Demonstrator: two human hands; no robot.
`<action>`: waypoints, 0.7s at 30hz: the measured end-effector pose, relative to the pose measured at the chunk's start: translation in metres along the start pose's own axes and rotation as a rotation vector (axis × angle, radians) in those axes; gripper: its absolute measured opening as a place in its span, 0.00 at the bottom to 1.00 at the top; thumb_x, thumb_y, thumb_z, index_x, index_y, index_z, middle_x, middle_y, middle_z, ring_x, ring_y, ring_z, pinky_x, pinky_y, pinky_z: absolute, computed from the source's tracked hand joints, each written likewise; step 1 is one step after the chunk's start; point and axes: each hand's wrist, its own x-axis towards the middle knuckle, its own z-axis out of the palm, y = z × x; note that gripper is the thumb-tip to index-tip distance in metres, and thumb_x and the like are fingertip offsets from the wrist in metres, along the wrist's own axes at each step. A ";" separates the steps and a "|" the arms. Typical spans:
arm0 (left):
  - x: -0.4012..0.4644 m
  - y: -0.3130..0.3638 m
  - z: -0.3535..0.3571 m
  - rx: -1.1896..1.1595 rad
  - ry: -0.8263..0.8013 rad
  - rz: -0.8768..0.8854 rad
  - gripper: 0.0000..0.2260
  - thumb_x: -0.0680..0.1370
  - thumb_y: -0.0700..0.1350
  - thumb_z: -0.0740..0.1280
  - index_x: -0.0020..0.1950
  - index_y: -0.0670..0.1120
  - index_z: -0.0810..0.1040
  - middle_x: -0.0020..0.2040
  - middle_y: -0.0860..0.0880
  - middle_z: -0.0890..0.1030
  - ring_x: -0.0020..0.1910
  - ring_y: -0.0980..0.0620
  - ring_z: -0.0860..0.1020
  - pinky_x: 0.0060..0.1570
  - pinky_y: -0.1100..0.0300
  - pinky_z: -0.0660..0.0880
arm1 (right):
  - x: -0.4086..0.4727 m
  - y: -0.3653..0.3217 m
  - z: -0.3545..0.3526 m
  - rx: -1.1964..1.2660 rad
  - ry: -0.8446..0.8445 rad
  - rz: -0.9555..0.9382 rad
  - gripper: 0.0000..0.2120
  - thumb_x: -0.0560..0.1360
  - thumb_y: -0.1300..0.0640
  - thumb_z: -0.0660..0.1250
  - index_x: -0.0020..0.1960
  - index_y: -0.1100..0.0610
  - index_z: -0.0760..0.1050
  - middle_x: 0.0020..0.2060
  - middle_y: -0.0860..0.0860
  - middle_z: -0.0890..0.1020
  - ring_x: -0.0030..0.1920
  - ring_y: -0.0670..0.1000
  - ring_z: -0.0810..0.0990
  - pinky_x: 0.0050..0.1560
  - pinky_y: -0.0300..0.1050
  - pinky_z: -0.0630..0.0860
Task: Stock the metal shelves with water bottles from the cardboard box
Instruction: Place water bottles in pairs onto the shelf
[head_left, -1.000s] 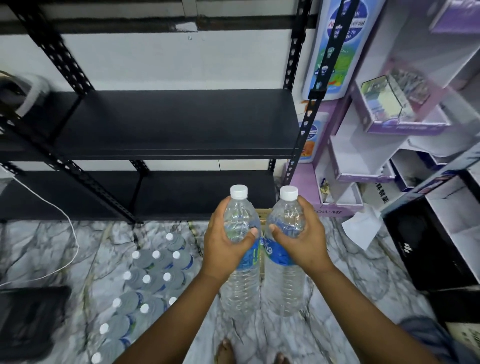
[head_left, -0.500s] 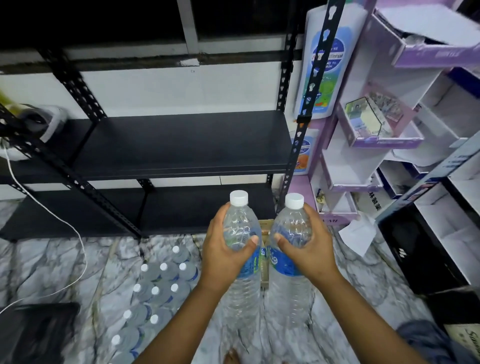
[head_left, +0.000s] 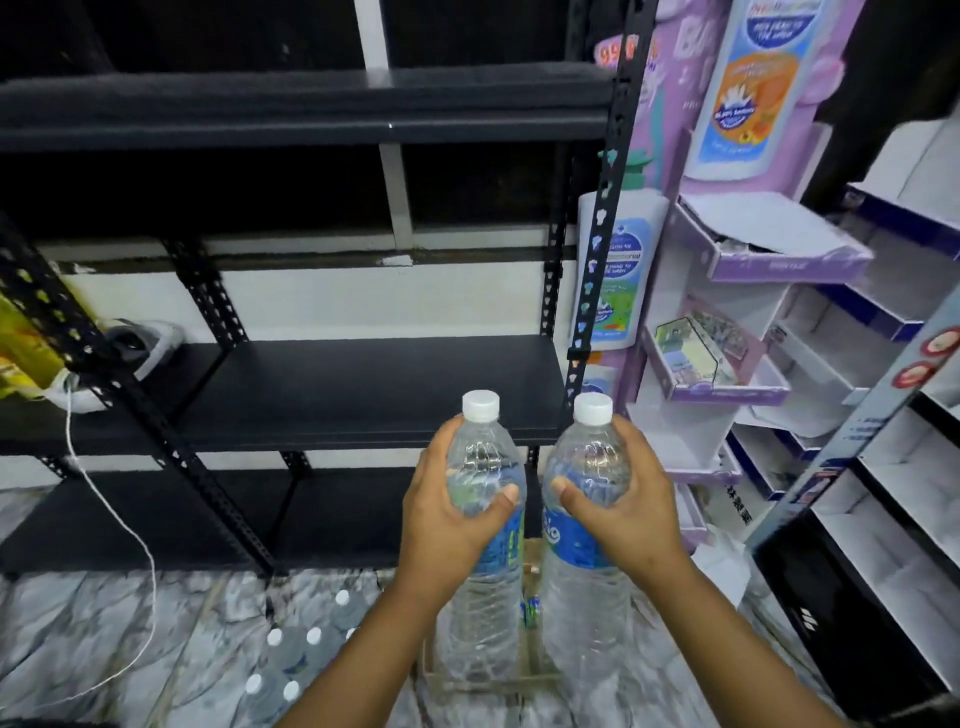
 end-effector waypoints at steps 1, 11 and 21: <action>0.002 0.009 0.000 0.001 0.011 0.020 0.31 0.67 0.56 0.72 0.68 0.67 0.65 0.62 0.57 0.77 0.61 0.56 0.77 0.61 0.52 0.76 | 0.003 -0.008 -0.006 0.003 0.007 -0.020 0.32 0.63 0.46 0.77 0.63 0.36 0.67 0.58 0.42 0.76 0.60 0.42 0.76 0.60 0.43 0.74; 0.024 0.087 0.003 0.001 0.098 0.169 0.32 0.65 0.57 0.72 0.65 0.72 0.64 0.62 0.56 0.77 0.60 0.55 0.77 0.60 0.50 0.76 | 0.034 -0.074 -0.060 0.022 0.053 -0.157 0.35 0.66 0.57 0.79 0.64 0.41 0.62 0.55 0.30 0.68 0.53 0.25 0.69 0.50 0.19 0.62; 0.054 0.148 -0.005 -0.038 0.138 0.323 0.32 0.66 0.59 0.73 0.66 0.71 0.64 0.63 0.57 0.77 0.61 0.55 0.77 0.61 0.49 0.76 | 0.071 -0.136 -0.087 0.041 0.107 -0.332 0.37 0.64 0.52 0.80 0.68 0.45 0.65 0.58 0.37 0.73 0.57 0.35 0.72 0.56 0.25 0.63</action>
